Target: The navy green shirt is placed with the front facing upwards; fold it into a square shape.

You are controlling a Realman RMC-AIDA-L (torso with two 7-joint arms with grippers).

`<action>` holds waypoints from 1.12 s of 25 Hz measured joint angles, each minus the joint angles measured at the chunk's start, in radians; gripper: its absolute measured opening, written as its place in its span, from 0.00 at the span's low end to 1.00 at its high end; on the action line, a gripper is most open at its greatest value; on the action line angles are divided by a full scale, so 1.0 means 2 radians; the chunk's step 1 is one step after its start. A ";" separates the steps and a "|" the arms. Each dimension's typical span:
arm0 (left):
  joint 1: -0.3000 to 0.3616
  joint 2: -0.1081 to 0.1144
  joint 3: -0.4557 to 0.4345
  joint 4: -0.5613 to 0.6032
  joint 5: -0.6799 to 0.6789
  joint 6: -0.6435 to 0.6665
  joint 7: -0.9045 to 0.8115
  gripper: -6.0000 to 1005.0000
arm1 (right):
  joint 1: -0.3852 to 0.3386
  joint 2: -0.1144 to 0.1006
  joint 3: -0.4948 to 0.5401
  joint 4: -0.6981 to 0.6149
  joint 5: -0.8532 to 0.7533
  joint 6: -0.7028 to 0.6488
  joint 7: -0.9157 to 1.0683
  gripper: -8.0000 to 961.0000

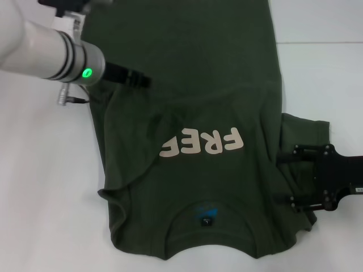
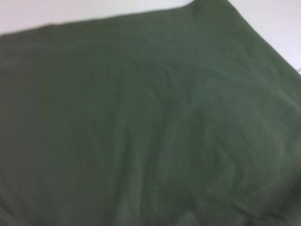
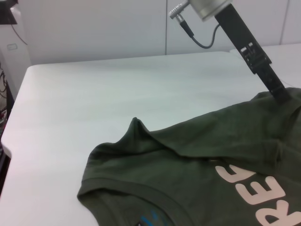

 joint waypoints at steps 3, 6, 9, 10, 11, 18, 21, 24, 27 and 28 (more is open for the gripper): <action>0.046 -0.002 -0.001 0.052 -0.054 -0.001 0.053 0.52 | -0.001 0.000 0.011 0.000 0.000 0.000 0.004 0.90; 0.104 -0.002 -0.002 0.091 -0.171 0.005 0.147 0.74 | -0.003 -0.001 0.026 0.000 0.001 -0.007 0.011 0.90; 0.147 -0.002 -0.016 0.096 -0.271 0.033 0.245 0.77 | -0.008 -0.001 0.042 -0.001 0.005 -0.013 0.015 0.90; 0.147 -0.002 -0.016 0.096 -0.271 0.033 0.245 0.77 | -0.009 -0.001 0.047 -0.002 0.006 -0.015 0.016 0.90; 0.163 -0.003 -0.034 0.083 -0.310 0.055 0.299 0.78 | -0.010 0.000 0.051 -0.004 0.007 -0.016 0.019 0.90; 0.189 0.001 -0.180 -0.035 -0.426 0.208 0.485 0.82 | -0.014 0.002 0.064 -0.004 0.010 -0.019 0.024 0.90; 0.196 0.003 -0.211 -0.059 -0.420 0.242 0.517 0.82 | -0.015 0.002 0.068 -0.002 0.020 -0.019 0.027 0.90; 0.209 0.004 -0.221 -0.075 -0.413 0.278 0.572 0.82 | -0.016 0.002 0.072 -0.003 0.024 -0.018 0.033 0.90; 0.220 0.004 -0.230 -0.080 -0.403 0.321 0.618 0.82 | -0.012 0.000 0.071 -0.005 0.025 -0.019 0.054 0.90; 0.223 0.004 -0.236 -0.081 -0.397 0.334 0.629 0.82 | -0.009 0.000 0.070 -0.005 0.025 -0.020 0.059 0.90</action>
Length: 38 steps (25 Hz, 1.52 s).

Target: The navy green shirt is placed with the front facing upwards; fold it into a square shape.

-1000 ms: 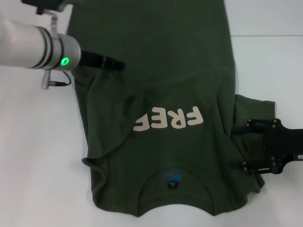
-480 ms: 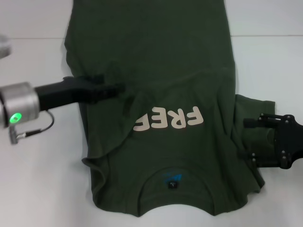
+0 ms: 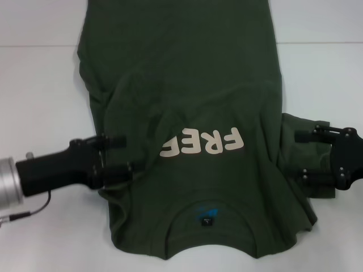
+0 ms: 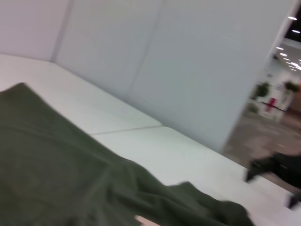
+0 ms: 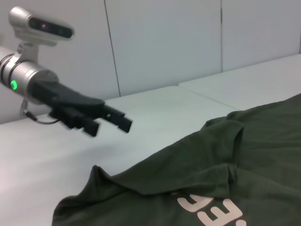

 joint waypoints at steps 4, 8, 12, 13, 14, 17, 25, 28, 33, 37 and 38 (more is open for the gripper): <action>0.006 0.001 -0.032 -0.006 0.027 0.058 0.037 0.82 | 0.009 0.000 -0.001 -0.003 0.000 0.005 0.013 0.90; 0.014 0.002 -0.056 -0.008 0.046 0.104 0.068 0.82 | 0.023 0.001 -0.002 -0.014 -0.002 0.015 0.037 0.89; 0.021 0.002 -0.061 -0.008 0.057 0.109 0.076 0.82 | 0.034 0.002 -0.004 -0.025 -0.002 0.032 0.066 0.89; 0.021 0.002 -0.063 -0.008 0.063 0.110 0.076 0.82 | 0.037 0.002 -0.007 -0.031 -0.003 0.038 0.082 0.89; 0.021 0.002 -0.063 -0.008 0.067 0.111 0.077 0.82 | 0.039 0.002 -0.017 -0.048 -0.005 0.044 0.116 0.89; 0.021 0.001 -0.065 -0.008 0.075 0.112 0.077 0.82 | 0.037 0.002 -0.030 -0.083 -0.006 0.045 0.165 0.88; 0.017 0.001 -0.061 -0.008 0.085 0.114 0.090 0.82 | 0.052 -0.001 -0.090 -0.264 -0.113 0.007 0.415 0.88; 0.017 0.001 -0.060 -0.007 0.086 0.114 0.097 0.82 | 0.079 0.001 -0.106 -0.278 -0.194 -0.017 0.471 0.87; 0.018 0.001 -0.060 -0.006 0.086 0.123 0.110 0.82 | 0.109 0.006 -0.147 -0.266 -0.284 -0.025 0.534 0.87; 0.017 0.000 -0.056 -0.003 0.088 0.130 0.116 0.82 | 0.111 0.007 -0.169 -0.245 -0.285 -0.020 0.563 0.87; 0.016 0.000 -0.055 -0.001 0.091 0.131 0.116 0.82 | 0.112 0.007 -0.173 -0.234 -0.285 -0.018 0.568 0.87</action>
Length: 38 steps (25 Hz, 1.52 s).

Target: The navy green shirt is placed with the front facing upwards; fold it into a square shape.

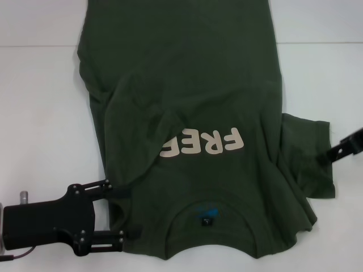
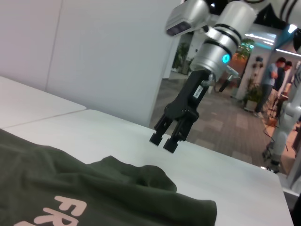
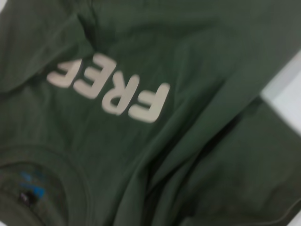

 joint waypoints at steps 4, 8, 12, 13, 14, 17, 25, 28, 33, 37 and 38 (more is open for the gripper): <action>-0.001 0.001 0.000 0.003 0.011 -0.002 0.003 0.82 | 0.000 -0.001 -0.024 0.042 -0.003 0.019 0.017 0.86; -0.002 0.001 0.000 0.008 0.024 0.001 0.006 0.82 | -0.003 -0.002 -0.050 0.058 -0.007 0.039 0.040 0.86; -0.002 0.001 0.000 0.008 0.030 0.001 0.005 0.82 | -0.003 -0.002 -0.054 0.063 -0.009 0.056 0.053 0.86; -0.002 0.001 -0.001 0.008 0.030 0.000 0.005 0.82 | -0.003 -0.002 -0.054 0.069 -0.008 0.064 0.053 0.85; -0.002 0.001 -0.001 0.008 0.030 -0.002 0.004 0.82 | -0.003 -0.002 -0.054 0.069 -0.008 0.064 0.053 0.85; -0.002 0.001 -0.003 0.008 0.030 -0.003 0.003 0.82 | -0.003 -0.002 -0.055 0.085 -0.008 0.074 0.051 0.85; 0.000 0.000 -0.004 0.007 0.031 -0.004 0.001 0.82 | -0.010 0.001 -0.079 0.111 0.010 0.108 0.036 0.78; 0.001 -0.001 -0.005 0.007 0.031 -0.004 -0.001 0.82 | -0.010 -0.001 -0.084 0.121 0.021 0.114 0.033 0.72; 0.001 -0.001 -0.005 0.007 0.029 -0.004 -0.004 0.82 | -0.012 -0.001 -0.086 0.123 0.036 0.112 0.024 0.61; 0.001 -0.001 -0.007 0.006 0.027 -0.004 -0.005 0.82 | -0.015 -0.001 -0.089 0.120 0.035 0.110 0.024 0.32; 0.001 -0.001 -0.008 0.006 0.027 -0.004 -0.006 0.82 | -0.016 -0.001 -0.089 0.118 0.035 0.109 0.024 0.28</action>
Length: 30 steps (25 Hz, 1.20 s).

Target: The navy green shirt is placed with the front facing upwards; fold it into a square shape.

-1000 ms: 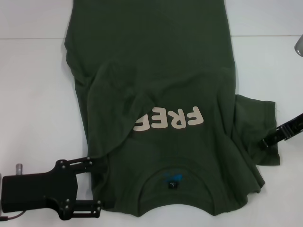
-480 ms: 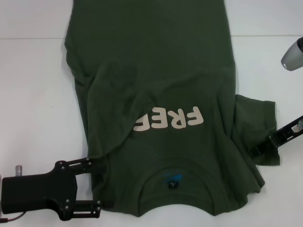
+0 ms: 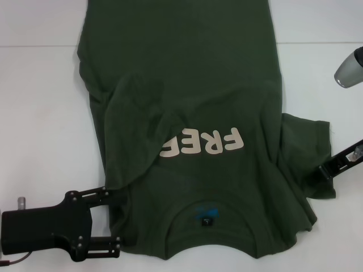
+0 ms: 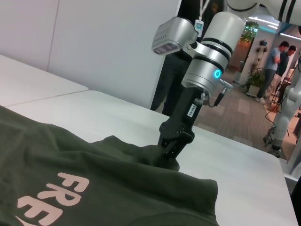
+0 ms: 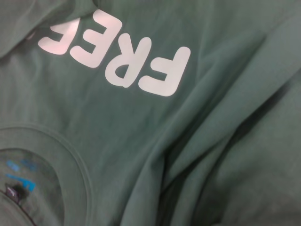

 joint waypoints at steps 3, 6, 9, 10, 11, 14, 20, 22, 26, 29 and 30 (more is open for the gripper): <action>-0.001 0.000 -0.001 0.000 0.000 0.000 -0.003 0.82 | -0.005 -0.001 -0.001 -0.010 -0.002 -0.007 0.000 0.15; -0.002 0.000 -0.002 0.000 0.000 0.000 -0.005 0.82 | -0.014 -0.002 -0.002 -0.037 -0.003 -0.020 0.002 0.08; -0.002 0.000 -0.002 0.000 0.000 0.000 -0.006 0.82 | -0.020 -0.002 0.000 -0.063 -0.004 -0.031 0.004 0.01; -0.003 0.000 -0.002 0.000 0.000 0.000 -0.006 0.82 | -0.022 -0.003 0.001 -0.070 -0.004 -0.033 0.004 0.01; -0.003 0.000 -0.002 0.000 0.000 0.000 -0.006 0.82 | -0.023 -0.003 0.002 -0.076 -0.004 -0.035 0.003 0.01; -0.003 0.000 -0.003 0.000 -0.001 0.000 -0.006 0.82 | -0.021 -0.004 0.002 -0.086 -0.006 -0.038 0.001 0.02; -0.003 0.001 -0.012 0.001 -0.001 0.000 -0.009 0.82 | -0.008 -0.003 0.001 -0.124 -0.054 -0.045 0.003 0.03; -0.003 0.001 -0.015 0.002 -0.001 0.000 -0.010 0.82 | -0.003 -0.003 0.002 -0.135 -0.065 -0.049 0.004 0.04; -0.003 0.001 -0.020 0.002 -0.001 -0.004 -0.011 0.82 | 0.009 -0.003 0.003 -0.146 -0.088 -0.051 0.005 0.05; -0.002 0.001 -0.026 0.001 0.001 -0.006 -0.012 0.82 | 0.019 -0.002 0.003 -0.150 -0.098 -0.051 0.006 0.05; -0.002 0.001 -0.028 0.001 0.001 -0.006 -0.012 0.82 | 0.020 -0.002 0.003 -0.152 -0.100 -0.049 0.007 0.06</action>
